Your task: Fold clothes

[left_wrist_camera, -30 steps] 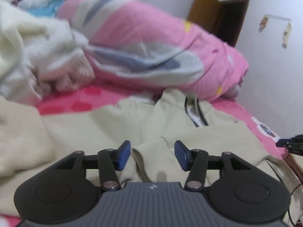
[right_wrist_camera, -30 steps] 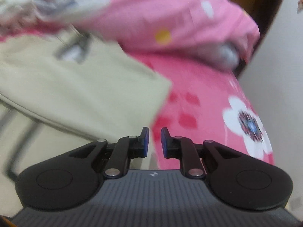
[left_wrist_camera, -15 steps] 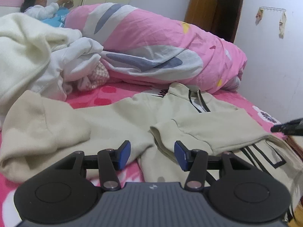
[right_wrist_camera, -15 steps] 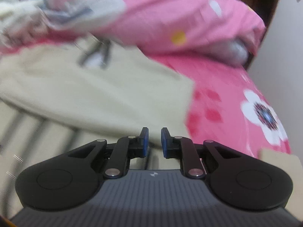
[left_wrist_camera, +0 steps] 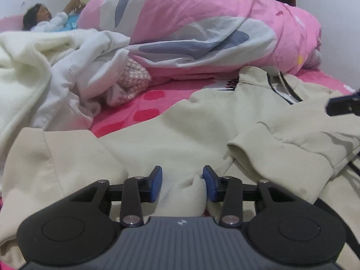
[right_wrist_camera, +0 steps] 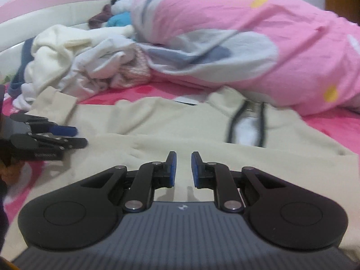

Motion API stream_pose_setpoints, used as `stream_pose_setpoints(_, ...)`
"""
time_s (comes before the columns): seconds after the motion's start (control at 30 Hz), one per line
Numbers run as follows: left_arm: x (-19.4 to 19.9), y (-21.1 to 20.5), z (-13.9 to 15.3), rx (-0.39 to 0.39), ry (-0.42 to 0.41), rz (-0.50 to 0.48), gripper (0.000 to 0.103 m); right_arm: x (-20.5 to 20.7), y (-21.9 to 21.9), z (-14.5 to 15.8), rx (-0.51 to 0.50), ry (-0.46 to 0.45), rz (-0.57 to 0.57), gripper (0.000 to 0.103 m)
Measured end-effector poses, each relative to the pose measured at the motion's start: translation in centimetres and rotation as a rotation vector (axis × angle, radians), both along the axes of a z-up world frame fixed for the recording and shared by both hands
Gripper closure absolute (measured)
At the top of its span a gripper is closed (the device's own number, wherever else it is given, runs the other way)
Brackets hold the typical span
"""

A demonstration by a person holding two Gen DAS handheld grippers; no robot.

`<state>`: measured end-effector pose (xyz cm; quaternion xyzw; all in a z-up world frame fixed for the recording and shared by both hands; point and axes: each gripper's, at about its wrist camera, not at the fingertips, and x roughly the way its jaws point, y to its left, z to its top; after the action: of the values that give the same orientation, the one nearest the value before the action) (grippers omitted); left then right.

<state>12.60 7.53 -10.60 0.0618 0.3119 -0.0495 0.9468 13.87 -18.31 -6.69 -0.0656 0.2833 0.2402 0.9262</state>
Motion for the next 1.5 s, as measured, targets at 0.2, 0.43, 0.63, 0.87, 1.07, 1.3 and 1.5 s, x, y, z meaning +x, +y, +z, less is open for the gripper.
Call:
stream_pose_setpoints(0.2, -0.1, 0.5, 0.0, -0.017, 0.000, 0.029, 0.062, 1.7, 5.5, -0.4, 0.070, 0.029, 0.172, 0.089)
stream_pose_setpoints(0.43, -0.6, 1.1, 0.3, -0.080, -0.021, 0.028, 0.060, 3.1, 9.8, -4.8, 0.069, 0.198, 0.224, 0.087)
stream_pose_setpoints(0.63, -1.0, 1.6, 0.9, -0.129, -0.033, 0.050, 0.055, 2.2, 9.8, -3.1, 0.092, 0.145, 0.123, 0.086)
stream_pose_setpoints(0.87, -2.6, 1.7, 2.8, -0.150, -0.094, 0.077, 0.042, 2.5, 9.0, -5.8, 0.156, 0.153, 0.062, 0.085)
stream_pose_setpoints(1.07, -3.7, 2.3, 3.4, -0.171, -0.083, 0.092, 0.031, 0.1, 8.3, -3.9, 0.150, 0.040, 0.000, 0.085)
stream_pose_setpoints(1.3, -5.6, 4.0, 3.4, -0.219, -0.057, 0.111, 0.028, -0.5, 7.2, -2.6, 0.075, -0.011, -0.126, 0.083)
stream_pose_setpoints(1.5, -7.5, 6.1, 3.1, -0.281, -0.037, 0.144, 0.026, 1.3, 8.4, -4.7, 0.031, 0.066, -0.094, 0.076)
